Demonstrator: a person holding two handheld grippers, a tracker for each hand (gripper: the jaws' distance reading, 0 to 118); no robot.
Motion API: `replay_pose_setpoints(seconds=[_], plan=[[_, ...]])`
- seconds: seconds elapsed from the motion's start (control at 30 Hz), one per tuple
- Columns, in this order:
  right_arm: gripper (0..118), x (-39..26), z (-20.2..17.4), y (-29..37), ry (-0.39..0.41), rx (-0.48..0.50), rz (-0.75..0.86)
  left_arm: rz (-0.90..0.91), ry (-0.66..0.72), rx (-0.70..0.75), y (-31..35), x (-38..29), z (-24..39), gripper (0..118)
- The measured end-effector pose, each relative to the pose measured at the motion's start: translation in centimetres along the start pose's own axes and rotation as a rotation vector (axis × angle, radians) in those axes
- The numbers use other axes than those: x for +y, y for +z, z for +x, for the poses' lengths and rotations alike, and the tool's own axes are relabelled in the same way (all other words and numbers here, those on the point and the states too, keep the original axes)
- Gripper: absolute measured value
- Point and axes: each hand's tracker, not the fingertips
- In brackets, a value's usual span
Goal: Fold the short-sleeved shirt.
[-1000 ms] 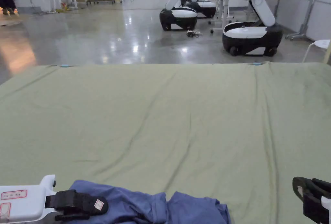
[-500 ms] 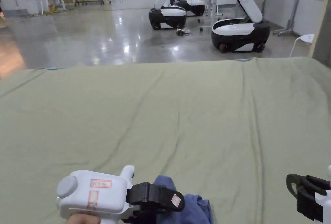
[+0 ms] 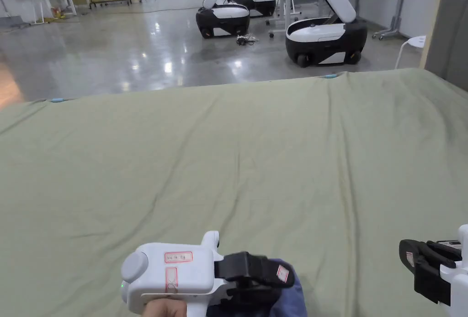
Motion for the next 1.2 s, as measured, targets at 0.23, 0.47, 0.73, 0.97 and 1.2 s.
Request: replay_pose_setpoints(seconds=[0.23, 0.47, 0.73, 0.97, 1.2], plan=[[4, 0.0, -1.3, -0.3, 0.014, 0.036, -0.006, -0.008, -0.043, 0.132, -1.9, -1.1, -2.4, 0], [4, 0.5, -3.8, -0.3, 0.035, 0.141, -0.019, 0.027, -0.145, 0.095, -0.6, -2.2, -1.9, 0], [5, -1.3, -8.3, -10.4, -0.218, 0.766, -0.398, 0.243, -0.145, -0.108, 11.6, -5.4, 2.0, 112], [4, -5.1, -5.8, -16.3, -0.496, 0.743, -0.625, 0.249, -0.035, 0.016, 17.1, -5.1, -2.2, 118], [4, -6.1, -3.3, -15.4, -0.508, 0.669, -0.613, 0.013, 0.047, 0.051, 9.6, -2.1, -5.8, 118]])
